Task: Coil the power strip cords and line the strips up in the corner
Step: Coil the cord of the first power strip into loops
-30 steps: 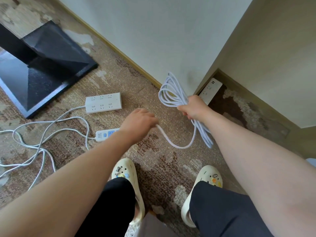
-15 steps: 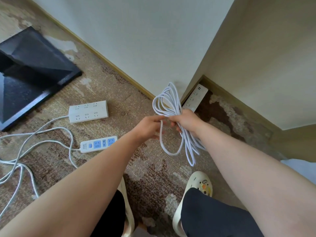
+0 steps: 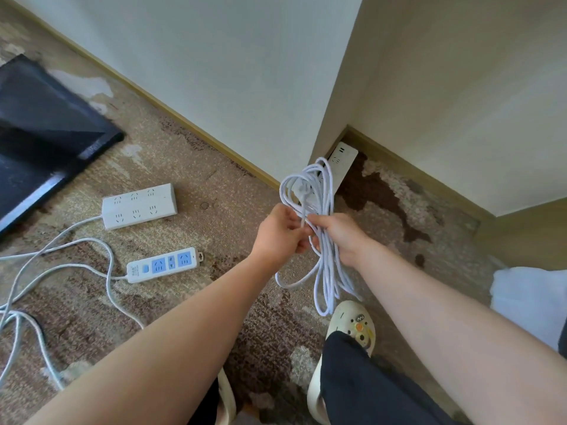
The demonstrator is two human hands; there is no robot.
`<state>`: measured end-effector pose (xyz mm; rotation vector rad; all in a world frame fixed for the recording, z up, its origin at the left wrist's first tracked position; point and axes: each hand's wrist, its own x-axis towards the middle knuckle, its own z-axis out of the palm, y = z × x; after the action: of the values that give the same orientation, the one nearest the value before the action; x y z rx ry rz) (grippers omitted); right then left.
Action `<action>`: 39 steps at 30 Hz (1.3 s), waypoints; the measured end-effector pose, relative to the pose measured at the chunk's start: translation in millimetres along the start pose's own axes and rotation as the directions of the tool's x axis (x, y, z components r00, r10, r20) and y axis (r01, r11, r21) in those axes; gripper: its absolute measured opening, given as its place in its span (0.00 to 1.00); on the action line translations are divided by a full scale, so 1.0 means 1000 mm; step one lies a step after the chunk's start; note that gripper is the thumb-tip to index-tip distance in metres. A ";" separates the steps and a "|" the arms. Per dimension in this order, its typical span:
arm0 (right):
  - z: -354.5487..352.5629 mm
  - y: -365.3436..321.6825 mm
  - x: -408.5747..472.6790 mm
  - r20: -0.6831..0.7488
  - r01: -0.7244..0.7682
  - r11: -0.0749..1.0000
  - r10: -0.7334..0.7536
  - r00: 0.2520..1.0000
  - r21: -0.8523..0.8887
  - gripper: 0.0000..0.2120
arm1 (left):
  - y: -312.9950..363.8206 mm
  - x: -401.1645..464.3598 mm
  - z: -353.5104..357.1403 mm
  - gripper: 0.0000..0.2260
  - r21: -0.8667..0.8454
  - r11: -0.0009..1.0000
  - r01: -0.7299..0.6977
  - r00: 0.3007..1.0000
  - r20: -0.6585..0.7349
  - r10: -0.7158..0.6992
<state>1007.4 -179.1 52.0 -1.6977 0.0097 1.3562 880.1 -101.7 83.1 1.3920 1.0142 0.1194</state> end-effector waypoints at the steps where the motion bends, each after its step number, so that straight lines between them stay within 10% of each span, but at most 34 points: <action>1: -0.003 0.003 -0.001 0.009 -0.005 0.996 0.005 1.000 0.092 0.11 | -0.001 0.003 0.006 0.10 -0.014 1.000 0.027 1.000 -0.001 -0.027; 11: -0.056 0.027 0.021 -0.322 0.091 0.990 -0.052 0.945 0.106 0.03 | -0.031 0.040 0.060 0.04 0.306 0.948 -0.086 0.989 0.138 0.045; 22: -0.119 0.051 0.113 -0.565 0.117 0.990 -0.049 0.823 0.084 0.09 | -0.071 0.122 0.080 0.30 0.552 0.809 -0.203 0.922 0.386 -0.032; 26: -0.117 0.037 0.152 -0.552 0.087 0.982 0.021 0.834 0.168 0.11 | -0.082 0.138 0.121 0.43 0.673 0.650 -0.354 0.849 0.522 -0.077; 31: -0.114 0.013 0.201 -0.539 0.102 0.970 0.033 0.842 0.220 0.12 | -0.099 0.169 0.141 0.49 0.874 0.339 -0.349 0.937 0.321 0.136; 34: -0.118 -0.004 0.224 -0.570 0.131 0.984 -0.037 0.821 0.124 0.12 | -0.103 0.194 0.129 0.46 0.927 0.156 -0.340 0.916 0.289 0.279; 39: -0.124 -0.001 0.240 -0.545 0.016 0.958 -0.177 0.820 -0.287 0.26 | -0.120 0.208 0.104 0.35 0.904 0.232 -0.359 0.933 0.339 0.122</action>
<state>1196.2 -136.5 -137.1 -2.2543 0.0799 0.7527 1013.5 -80.8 -140.4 2.6676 0.6245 -0.5302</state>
